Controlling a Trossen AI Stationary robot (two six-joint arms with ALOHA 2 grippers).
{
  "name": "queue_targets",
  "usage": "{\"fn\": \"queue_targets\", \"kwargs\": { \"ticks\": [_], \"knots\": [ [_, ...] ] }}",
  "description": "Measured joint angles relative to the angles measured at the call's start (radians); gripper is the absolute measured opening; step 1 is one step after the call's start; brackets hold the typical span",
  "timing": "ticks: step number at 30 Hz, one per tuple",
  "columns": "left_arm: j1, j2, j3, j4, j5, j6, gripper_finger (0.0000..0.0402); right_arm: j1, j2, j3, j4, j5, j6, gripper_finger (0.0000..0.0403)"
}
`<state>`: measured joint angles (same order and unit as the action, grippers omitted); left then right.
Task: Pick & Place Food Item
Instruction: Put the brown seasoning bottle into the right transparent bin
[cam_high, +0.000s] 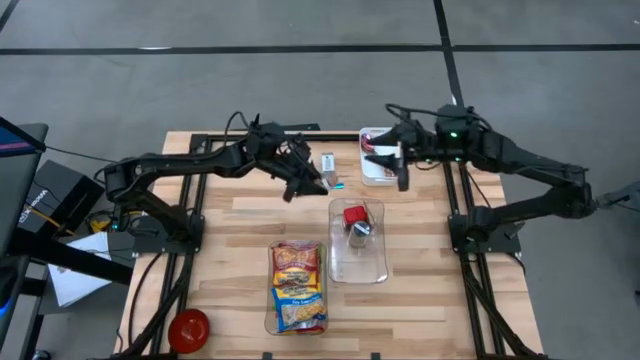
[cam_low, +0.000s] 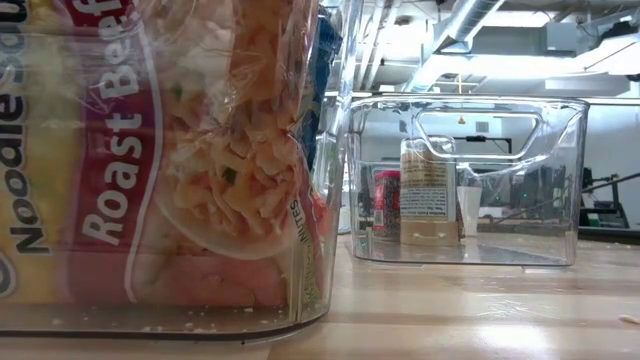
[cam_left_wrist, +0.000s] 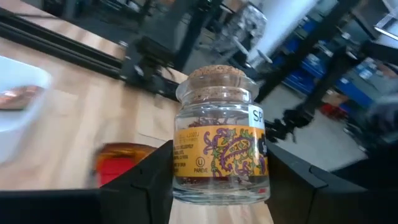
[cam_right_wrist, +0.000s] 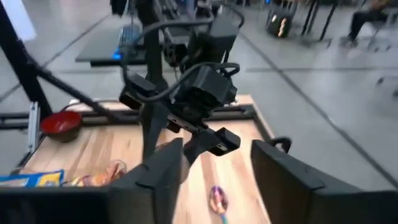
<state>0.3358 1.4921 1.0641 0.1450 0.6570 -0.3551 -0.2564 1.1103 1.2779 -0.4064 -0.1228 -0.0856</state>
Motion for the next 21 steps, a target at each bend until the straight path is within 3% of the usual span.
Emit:
{"fn": "queue_targets", "kwargs": {
  "ticks": [8,13,21],
  "knots": [
    [-0.047,0.0,0.0,0.018,0.03,0.0,0.0185,0.073,0.197,0.231,-0.173,-0.043,-0.192,0.0281],
    [-0.05,-0.002,0.0,0.053,0.029,-0.012,0.0185,0.098,0.281,0.297,-0.267,-0.119,-0.254,0.0291],
    [-0.052,-0.034,0.001,0.065,0.028,-0.018,0.0185,0.136,0.314,0.318,-0.28,-0.122,-0.34,0.0292]
  ]
}}
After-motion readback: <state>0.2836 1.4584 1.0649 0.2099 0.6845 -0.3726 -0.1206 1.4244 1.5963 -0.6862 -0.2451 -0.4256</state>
